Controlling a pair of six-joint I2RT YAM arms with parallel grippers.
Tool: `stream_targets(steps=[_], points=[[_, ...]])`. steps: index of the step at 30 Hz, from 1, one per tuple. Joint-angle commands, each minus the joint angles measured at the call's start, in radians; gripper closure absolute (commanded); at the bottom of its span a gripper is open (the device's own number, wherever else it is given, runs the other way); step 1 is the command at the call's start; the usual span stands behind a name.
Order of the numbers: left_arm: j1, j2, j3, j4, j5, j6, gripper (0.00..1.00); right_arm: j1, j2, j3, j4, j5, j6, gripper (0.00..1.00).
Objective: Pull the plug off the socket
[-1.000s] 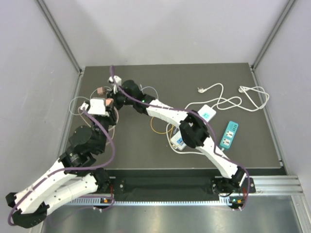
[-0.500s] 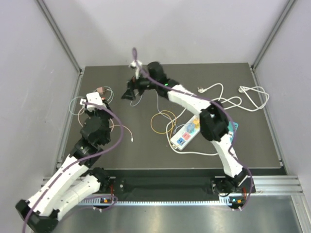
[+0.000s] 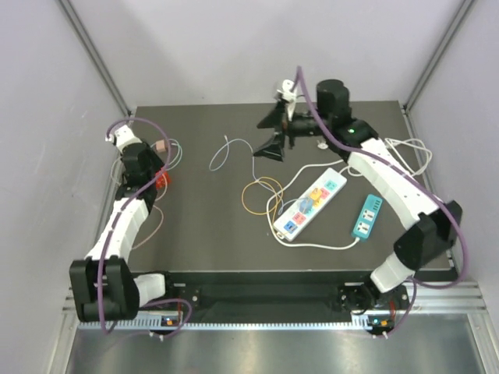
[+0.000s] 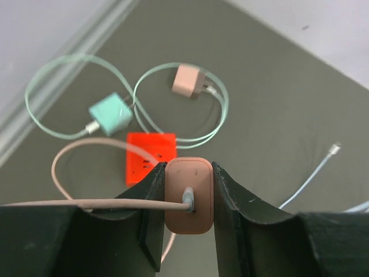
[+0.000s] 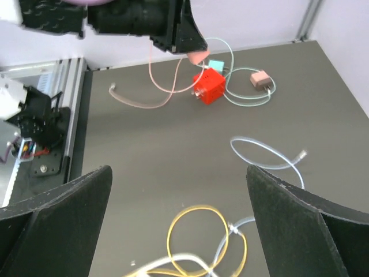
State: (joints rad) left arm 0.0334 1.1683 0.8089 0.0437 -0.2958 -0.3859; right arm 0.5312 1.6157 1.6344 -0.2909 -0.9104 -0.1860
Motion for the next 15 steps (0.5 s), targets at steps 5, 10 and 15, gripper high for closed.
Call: stream_targets(steps=[5, 10, 15], points=[[0.195, 0.154, -0.056, 0.059, 0.205, -0.200, 1.00, -0.191, -0.171, -0.235, -0.094, -0.117, -0.107, 0.00], [0.260, 0.215, -0.056, 0.039, 0.265, -0.202, 0.91, -0.270, -0.252, -0.385, -0.073, -0.160, -0.093, 0.00], [0.284, 0.280, -0.053, 0.024, 0.279, -0.206, 0.78, -0.307, -0.295, -0.507, 0.021, -0.174, -0.043, 0.00]])
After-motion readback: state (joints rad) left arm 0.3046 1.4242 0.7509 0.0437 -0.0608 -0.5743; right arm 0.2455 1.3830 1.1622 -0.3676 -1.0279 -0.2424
